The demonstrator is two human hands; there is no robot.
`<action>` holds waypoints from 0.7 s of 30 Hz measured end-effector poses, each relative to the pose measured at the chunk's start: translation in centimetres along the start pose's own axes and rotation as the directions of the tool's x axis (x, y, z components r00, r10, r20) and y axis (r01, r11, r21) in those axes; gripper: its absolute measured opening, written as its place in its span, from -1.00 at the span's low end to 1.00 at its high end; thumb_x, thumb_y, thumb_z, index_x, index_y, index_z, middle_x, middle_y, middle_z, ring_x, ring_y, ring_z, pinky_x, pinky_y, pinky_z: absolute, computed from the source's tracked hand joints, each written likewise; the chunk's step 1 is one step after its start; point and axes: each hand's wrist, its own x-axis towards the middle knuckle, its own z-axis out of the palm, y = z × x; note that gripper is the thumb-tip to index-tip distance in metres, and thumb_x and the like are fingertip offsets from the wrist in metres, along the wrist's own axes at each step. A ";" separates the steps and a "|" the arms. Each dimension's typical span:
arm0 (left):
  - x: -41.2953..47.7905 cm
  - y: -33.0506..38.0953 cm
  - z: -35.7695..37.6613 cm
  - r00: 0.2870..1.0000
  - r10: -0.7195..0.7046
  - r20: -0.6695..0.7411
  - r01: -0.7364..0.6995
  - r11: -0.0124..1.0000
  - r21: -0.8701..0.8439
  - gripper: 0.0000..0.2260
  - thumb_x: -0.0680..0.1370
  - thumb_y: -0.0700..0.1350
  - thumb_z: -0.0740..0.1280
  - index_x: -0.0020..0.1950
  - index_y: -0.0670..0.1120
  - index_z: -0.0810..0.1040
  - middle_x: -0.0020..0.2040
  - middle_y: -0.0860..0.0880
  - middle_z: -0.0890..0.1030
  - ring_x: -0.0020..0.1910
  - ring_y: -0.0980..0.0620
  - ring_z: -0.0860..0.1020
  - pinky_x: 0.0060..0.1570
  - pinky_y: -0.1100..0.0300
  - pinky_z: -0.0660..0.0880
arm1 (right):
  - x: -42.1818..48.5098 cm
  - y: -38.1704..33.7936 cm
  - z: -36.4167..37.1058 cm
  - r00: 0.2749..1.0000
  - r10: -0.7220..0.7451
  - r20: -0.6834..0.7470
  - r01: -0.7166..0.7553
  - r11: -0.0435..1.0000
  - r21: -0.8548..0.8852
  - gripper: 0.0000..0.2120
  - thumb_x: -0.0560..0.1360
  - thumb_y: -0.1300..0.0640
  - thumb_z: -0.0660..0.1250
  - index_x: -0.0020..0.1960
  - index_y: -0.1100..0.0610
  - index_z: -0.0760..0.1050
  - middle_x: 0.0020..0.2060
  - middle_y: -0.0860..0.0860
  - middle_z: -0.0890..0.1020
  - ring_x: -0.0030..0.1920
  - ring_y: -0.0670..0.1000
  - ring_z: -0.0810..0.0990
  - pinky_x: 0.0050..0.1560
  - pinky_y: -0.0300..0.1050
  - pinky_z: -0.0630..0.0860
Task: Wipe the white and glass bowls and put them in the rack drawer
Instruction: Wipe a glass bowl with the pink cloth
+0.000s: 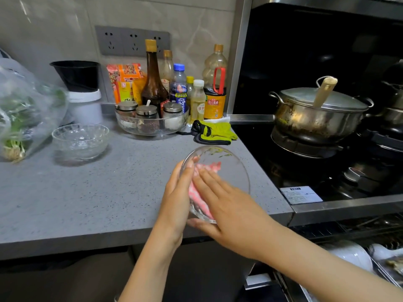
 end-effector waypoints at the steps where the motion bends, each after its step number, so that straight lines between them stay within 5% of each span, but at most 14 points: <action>1: 0.0 0.1 0.0 1.000 -0.013 -0.002 0.013 1.000 -0.001 -0.54 0.41 0.30 0.24 0.25 0.17 0.52 0.20 0.15 0.60 0.22 0.15 0.54 0.26 -0.02 0.46 | 0.2 0.1 -0.2 0.999 0.040 0.002 -0.040 0.998 -0.043 -0.25 0.52 -0.28 -0.02 0.42 0.29 0.34 0.39 0.18 0.42 0.40 0.11 0.40 0.29 0.01 0.45; 4: 0.1 0.5 0.1 0.998 0.001 -0.069 0.001 1.000 0.021 -0.48 0.38 0.31 0.20 0.30 0.20 0.47 0.30 0.15 0.51 0.30 0.15 0.46 0.32 -0.11 0.40 | 0.6 0.1 -0.1 0.995 0.080 -0.052 -0.086 0.989 -0.116 -0.32 0.44 -0.26 0.10 0.23 0.26 0.57 0.17 0.15 0.62 0.14 0.06 0.63 -0.10 -0.13 0.61; 7: 0.2 0.4 -0.1 0.993 -0.025 -0.115 0.022 0.999 -0.024 -0.47 0.36 0.37 0.31 0.28 0.22 0.47 0.31 0.02 0.53 0.27 -0.01 0.51 0.30 -0.16 0.40 | 0.6 -0.4 -0.3 0.991 0.035 -0.130 -0.038 0.999 -0.021 -0.64 0.27 -0.08 0.54 -0.02 0.08 0.66 -0.12 -0.02 0.71 -0.26 -0.03 0.69 -0.54 -0.25 0.45; 9: 0.3 0.3 -0.3 0.996 -0.053 -0.073 0.053 0.999 -0.009 -0.36 0.27 0.45 0.29 0.31 0.26 0.43 0.29 -0.01 0.55 0.27 -0.07 0.52 0.31 -0.21 0.38 | 0.5 -0.5 -1.1 0.993 0.058 -0.102 -0.048 0.995 0.091 -0.80 0.33 0.04 0.49 -0.06 0.02 0.63 -0.31 -0.08 0.67 -0.43 0.01 0.62 -0.60 -0.22 0.42; 11: 0.5 0.5 -0.6 0.994 -0.104 0.042 0.104 0.995 0.013 -0.37 0.30 0.50 0.22 0.29 0.26 0.44 0.17 -0.08 0.63 0.19 -0.05 0.57 0.23 -0.18 0.44 | 0.6 -0.4 -2.6 0.992 0.128 0.007 -0.125 0.950 0.285 -0.87 0.47 0.06 0.37 0.01 -0.01 0.61 -0.36 -0.03 0.65 -0.42 0.02 0.59 -0.46 -0.09 0.51; 12: 0.6 0.7 -0.7 0.988 -0.124 0.096 0.124 0.992 0.010 -0.43 0.37 0.49 0.15 0.25 0.23 0.47 0.08 -0.11 0.66 0.13 -0.01 0.60 0.17 -0.11 0.49 | 0.7 -0.1 -3.5 0.977 0.193 0.093 -0.214 0.853 0.476 -0.88 0.52 0.04 0.36 0.02 0.00 0.62 -0.33 -0.02 0.67 -0.37 -0.03 0.60 -0.33 -0.06 0.55; 15: 1.4 0.7 -1.1 0.965 -0.186 0.186 0.203 0.976 -0.077 -0.42 0.53 0.35 -0.03 0.25 0.04 0.53 0.06 -0.11 0.68 0.07 -0.01 0.64 0.12 -0.05 0.50 | 1.3 1.5 -5.5 0.929 0.298 0.218 -0.306 0.294 0.905 -0.89 0.45 0.18 0.43 -0.03 0.14 0.66 -0.22 0.01 0.72 -0.23 -0.11 0.68 -0.19 -0.27 0.57; 19: 2.2 0.8 -0.9 0.948 -0.246 0.202 0.305 0.884 -0.354 -0.43 0.59 0.27 0.00 0.35 -0.09 0.48 0.21 -0.15 0.61 0.20 -0.10 0.58 0.22 -0.07 0.49 | 2.1 3.2 -5.5 0.911 0.346 0.224 -0.237 -0.005 0.971 -0.76 0.38 0.19 0.43 0.04 0.18 0.61 -0.11 0.07 0.72 -0.07 -0.02 0.69 -0.09 -0.28 0.57; 21: 2.2 0.8 -0.7 0.962 -0.190 0.196 0.256 0.878 -0.405 -0.45 0.60 0.24 0.00 0.37 -0.08 0.46 0.24 -0.14 0.59 0.22 -0.08 0.57 0.16 0.02 0.55 | 2.5 3.9 -5.2 0.902 0.373 0.219 -0.211 -0.062 0.975 -0.64 0.35 0.07 0.51 0.10 0.16 0.59 -0.03 0.11 0.70 0.01 0.03 0.67 -0.03 -0.21 0.58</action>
